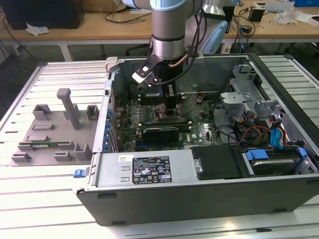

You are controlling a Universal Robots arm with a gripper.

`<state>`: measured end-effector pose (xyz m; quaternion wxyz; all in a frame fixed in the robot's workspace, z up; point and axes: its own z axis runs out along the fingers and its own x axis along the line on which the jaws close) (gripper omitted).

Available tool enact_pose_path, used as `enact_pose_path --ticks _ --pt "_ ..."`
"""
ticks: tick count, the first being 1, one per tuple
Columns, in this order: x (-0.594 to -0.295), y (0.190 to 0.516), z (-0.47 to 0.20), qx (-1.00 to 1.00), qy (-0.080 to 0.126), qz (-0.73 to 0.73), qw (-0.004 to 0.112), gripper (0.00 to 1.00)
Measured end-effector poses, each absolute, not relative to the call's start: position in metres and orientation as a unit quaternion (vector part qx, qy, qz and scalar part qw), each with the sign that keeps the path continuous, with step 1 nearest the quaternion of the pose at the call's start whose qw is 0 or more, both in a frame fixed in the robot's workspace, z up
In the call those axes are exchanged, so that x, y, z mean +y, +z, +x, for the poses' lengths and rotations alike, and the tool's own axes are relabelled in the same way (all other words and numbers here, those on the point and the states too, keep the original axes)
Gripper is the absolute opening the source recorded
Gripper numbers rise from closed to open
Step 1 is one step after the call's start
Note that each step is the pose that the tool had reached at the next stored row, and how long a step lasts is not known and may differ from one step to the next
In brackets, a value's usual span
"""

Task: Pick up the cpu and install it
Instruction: 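Place the cpu into insertion slot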

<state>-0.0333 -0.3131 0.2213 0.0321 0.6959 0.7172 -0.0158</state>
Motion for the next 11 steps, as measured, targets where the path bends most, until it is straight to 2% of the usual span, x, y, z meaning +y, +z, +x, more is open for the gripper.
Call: enact_pose_path --ticks 11 --pt "-0.3107 0.2120 -0.0326 0.717 -0.016 0.696 0.032 0.55"
